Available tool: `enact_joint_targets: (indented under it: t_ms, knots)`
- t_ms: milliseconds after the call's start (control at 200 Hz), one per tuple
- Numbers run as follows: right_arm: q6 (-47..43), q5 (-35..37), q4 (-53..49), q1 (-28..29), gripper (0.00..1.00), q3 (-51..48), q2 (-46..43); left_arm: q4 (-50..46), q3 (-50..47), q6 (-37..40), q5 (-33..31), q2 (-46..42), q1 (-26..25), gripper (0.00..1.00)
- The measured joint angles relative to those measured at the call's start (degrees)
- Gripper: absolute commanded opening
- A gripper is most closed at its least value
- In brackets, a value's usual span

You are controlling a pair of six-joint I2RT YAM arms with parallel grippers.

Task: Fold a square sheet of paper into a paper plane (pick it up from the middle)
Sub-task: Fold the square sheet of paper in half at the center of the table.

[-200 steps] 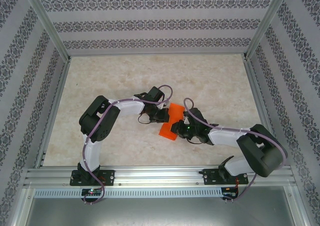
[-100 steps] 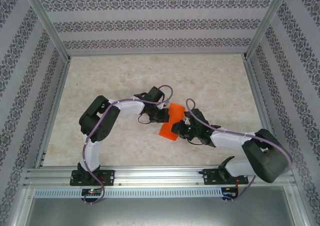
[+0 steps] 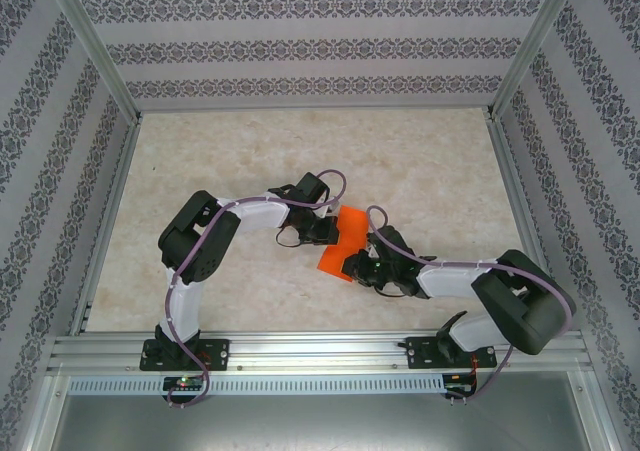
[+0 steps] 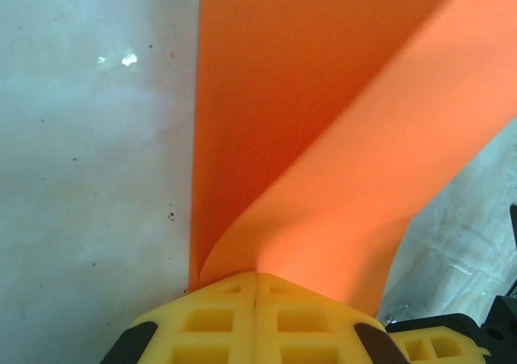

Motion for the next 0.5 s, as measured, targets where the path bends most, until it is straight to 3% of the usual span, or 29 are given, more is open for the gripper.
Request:
enact_joint_targets:
  t_ms: [500]
  knots:
    - [0.17,-0.2,-4.52,0.39,0.2,-0.07,-6.1,-0.17,0.15,0.2,0.04,0.07,-0.02,0.0]
